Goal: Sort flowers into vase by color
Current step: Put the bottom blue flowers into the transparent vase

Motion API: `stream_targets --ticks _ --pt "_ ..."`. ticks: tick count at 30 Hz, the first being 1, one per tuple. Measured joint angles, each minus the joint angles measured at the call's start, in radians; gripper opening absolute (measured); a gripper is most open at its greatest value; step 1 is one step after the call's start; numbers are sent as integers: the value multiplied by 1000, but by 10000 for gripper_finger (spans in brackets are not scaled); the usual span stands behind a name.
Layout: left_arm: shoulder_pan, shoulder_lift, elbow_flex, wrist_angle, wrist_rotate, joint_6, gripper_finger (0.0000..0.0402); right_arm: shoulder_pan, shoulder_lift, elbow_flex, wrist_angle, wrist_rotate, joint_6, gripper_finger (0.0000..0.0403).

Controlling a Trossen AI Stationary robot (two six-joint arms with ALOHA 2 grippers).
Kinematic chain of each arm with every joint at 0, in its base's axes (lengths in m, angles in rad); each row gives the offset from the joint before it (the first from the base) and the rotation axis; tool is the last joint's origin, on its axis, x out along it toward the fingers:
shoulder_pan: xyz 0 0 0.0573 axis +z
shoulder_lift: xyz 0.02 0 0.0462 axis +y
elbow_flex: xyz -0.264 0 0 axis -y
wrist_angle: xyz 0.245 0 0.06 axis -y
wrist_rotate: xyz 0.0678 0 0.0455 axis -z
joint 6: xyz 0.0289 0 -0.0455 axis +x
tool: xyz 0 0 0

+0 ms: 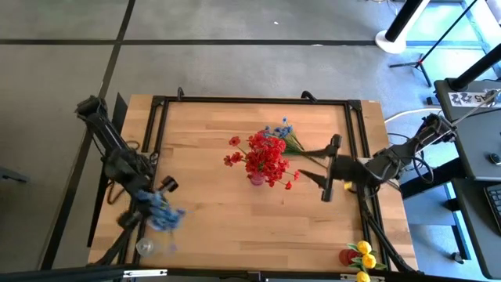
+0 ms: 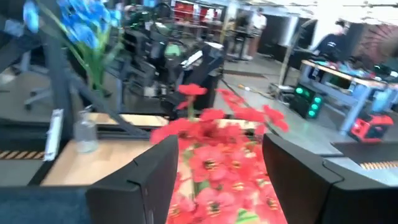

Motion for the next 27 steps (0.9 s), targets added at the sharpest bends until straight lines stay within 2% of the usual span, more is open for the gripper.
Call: stream_targets --ticks 3,7,14,19,22,27 --pt "-45 -82 0 -46 62 -25 8 -44 6 0 -2 -4 31 234" --pt "-143 -114 0 -80 47 21 9 -83 20 0 -1 -4 36 234" --pt "-272 23 0 173 15 202 9 -123 66 0 -1 -4 82 234" --pt "-330 144 0 272 -140 174 9 -121 88 0 14 23 89 234" --pt "-354 194 0 328 -151 117 9 -121 95 -1 63 32 90 234" --pt "-439 218 0 337 -286 17 9 -121 97 -1 108 33 91 234"
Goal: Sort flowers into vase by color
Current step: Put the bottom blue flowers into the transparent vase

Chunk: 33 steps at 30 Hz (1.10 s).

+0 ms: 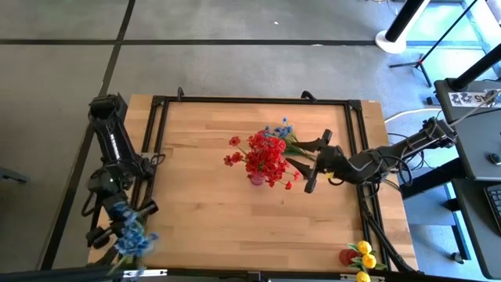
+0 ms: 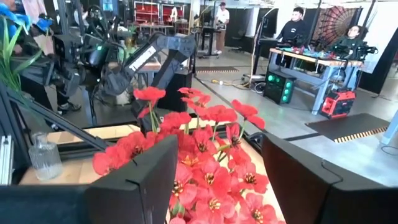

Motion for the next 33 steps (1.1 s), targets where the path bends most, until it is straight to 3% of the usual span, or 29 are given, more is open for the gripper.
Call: stream_targets --ticks 8,22,33 --pt "-92 23 0 -3 -73 30 9 0 0 0 -1 0 70 234" --pt "-92 175 0 147 -129 59 9 0 0 0 24 86 78 234" --pt "-92 184 0 172 -144 56 9 0 0 0 56 86 50 234"
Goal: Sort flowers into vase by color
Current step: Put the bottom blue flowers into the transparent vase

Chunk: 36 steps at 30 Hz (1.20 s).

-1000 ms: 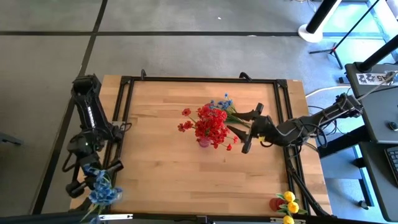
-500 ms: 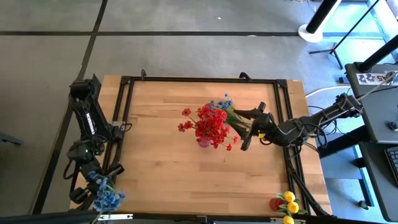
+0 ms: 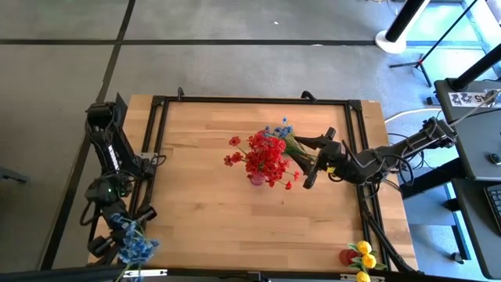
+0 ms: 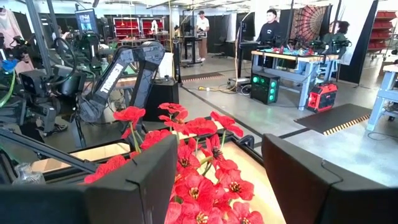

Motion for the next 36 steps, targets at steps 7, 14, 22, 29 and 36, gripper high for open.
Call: stream_targets --ticks 7,14,22,29,36 --pt "-8 50 0 -21 -89 -35 9 0 0 0 -3 0 0 234" --pt "-136 58 0 -20 -261 -48 9 0 0 0 -8 0 0 234" --pt "-310 58 0 -21 -652 -48 36 0 0 0 -8 0 0 234" --pt "-365 57 0 -9 -728 -47 87 0 0 0 -8 0 0 234" --pt "-485 48 0 -9 -695 -52 109 0 0 0 -9 0 -9 234"
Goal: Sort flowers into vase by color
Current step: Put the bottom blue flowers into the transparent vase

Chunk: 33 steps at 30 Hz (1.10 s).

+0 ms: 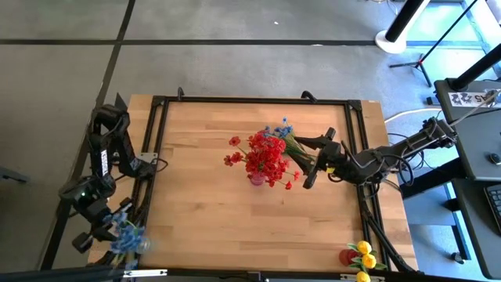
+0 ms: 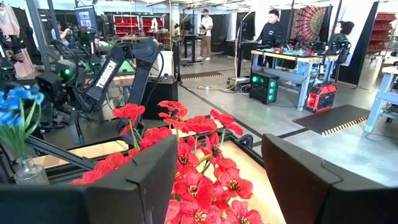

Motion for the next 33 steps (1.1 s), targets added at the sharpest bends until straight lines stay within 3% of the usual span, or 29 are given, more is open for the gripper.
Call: stream_targets --ticks 7,11,21,27,33 --pt "-86 -23 0 1 -138 -80 110 0 0 0 -7 0 -1 234" --pt "-143 -75 0 30 -184 -51 110 0 0 0 -7 0 -25 234" --pt "-249 -296 1 89 -185 272 110 -43 2 0 -8 -14 -27 234" --pt "-193 -411 1 88 -185 489 110 -94 2 0 -14 -93 -25 234" --pt "-97 -497 1 87 -185 673 110 -108 2 0 -63 -93 -24 234"
